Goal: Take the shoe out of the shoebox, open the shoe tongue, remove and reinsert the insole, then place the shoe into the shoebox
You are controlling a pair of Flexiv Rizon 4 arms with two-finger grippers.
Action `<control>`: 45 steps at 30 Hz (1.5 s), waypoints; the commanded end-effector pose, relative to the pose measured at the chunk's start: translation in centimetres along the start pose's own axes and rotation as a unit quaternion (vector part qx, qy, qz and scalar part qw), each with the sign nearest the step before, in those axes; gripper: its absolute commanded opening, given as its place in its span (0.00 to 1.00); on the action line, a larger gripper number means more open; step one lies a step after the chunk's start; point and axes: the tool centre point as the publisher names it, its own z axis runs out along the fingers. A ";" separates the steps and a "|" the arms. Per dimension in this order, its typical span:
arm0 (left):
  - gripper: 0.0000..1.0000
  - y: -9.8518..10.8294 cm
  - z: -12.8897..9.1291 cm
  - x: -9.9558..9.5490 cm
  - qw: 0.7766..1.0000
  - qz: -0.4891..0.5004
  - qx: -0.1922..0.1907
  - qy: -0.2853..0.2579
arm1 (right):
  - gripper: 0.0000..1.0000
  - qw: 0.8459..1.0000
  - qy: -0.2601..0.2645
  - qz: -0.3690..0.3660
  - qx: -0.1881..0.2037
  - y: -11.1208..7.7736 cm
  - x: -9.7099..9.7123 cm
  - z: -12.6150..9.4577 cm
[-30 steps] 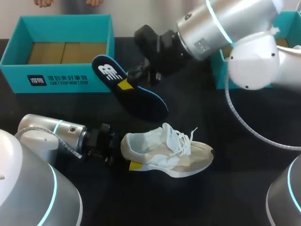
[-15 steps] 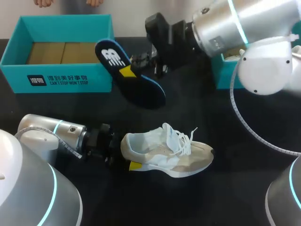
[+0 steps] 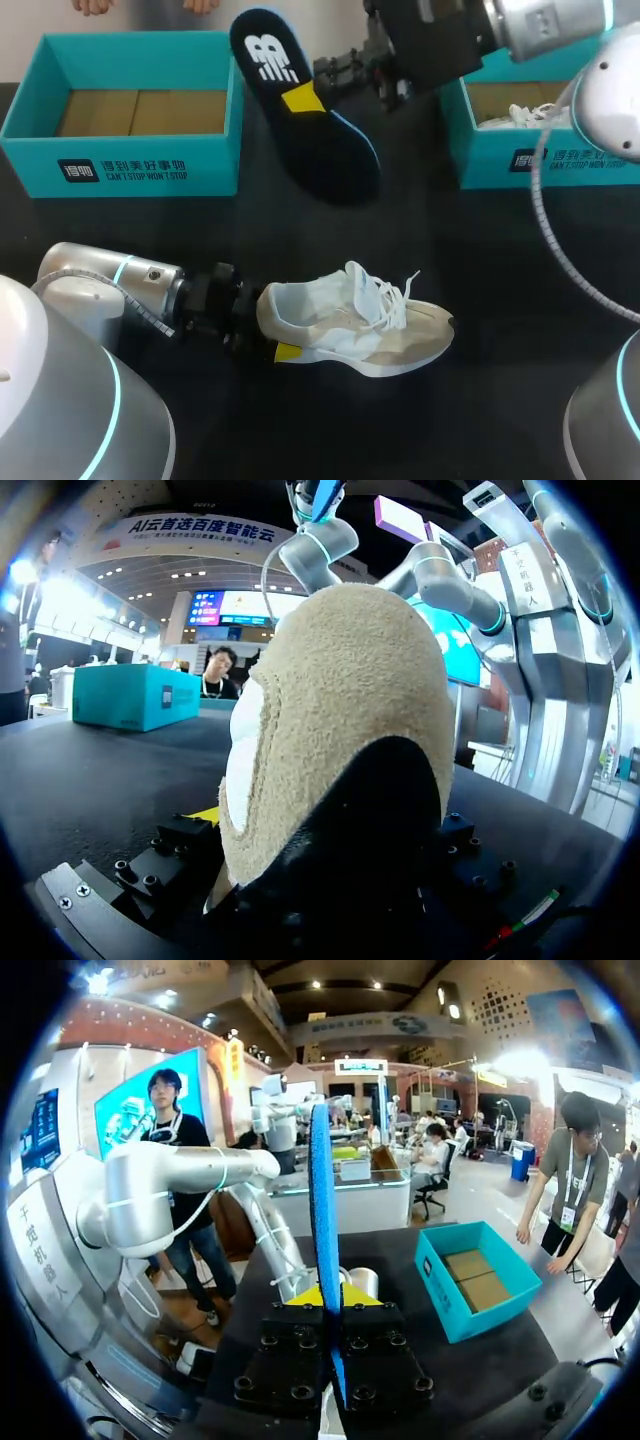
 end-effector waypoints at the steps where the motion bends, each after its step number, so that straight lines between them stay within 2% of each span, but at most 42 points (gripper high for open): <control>1: 0.00 -0.1 0.0 0.1 1.000 0.000 0.000 -0.001 | 0.00 1.000 -0.002 0.000 -0.002 -0.3 0.2 -0.3; 3: 0.00 -0.1 0.0 0.1 1.000 0.000 0.000 -0.001 | 0.00 1.000 -0.002 0.000 -0.002 -0.3 0.2 -0.3; 5: 0.00 -0.1 0.0 0.1 1.000 0.000 0.000 -0.001 | 0.00 1.000 -0.005 0.001 -0.011 0.3 1.2 -0.8; 11: 0.00 -0.1 0.0 0.1 1.000 0.000 0.000 -0.001 | 0.00 0.999 -0.016 0.015 -0.044 1.4 5.1 -2.4; 13: 0.00 -0.1 0.0 0.1 1.000 0.000 0.000 -0.001 | 0.00 0.998 -0.001 0.043 -0.036 1.6 6.6 -2.8; 26: 0.00 -0.1 0.0 0.1 1.000 0.000 0.000 -0.001 | 0.00 0.998 -0.001 0.043 -0.036 1.6 6.6 -2.8; 27: 0.00 -0.1 0.0 0.1 1.000 0.000 0.000 -0.001 | 0.00 0.997 0.002 0.050 -0.060 1.4 6.5 -3.2; 29: 0.00 -0.1 0.0 0.1 1.000 0.000 0.000 -0.001 | 0.00 0.995 0.011 0.051 -0.079 1.3 6.9 -3.9; 30: 0.00 -0.1 0.0 0.1 1.000 0.000 0.000 -0.001 | 0.00 0.993 0.024 0.043 -0.104 1.4 7.3 -4.2; 33: 0.00 -0.1 0.0 0.1 1.000 0.000 0.000 -0.001 | 0.00 0.990 0.039 0.051 -0.127 1.2 8.2 -5.1; 45: 0.00 -0.1 0.0 0.1 1.000 0.000 0.000 -0.001 | 0.00 0.981 0.049 0.125 -0.141 0.7 10.6 -6.8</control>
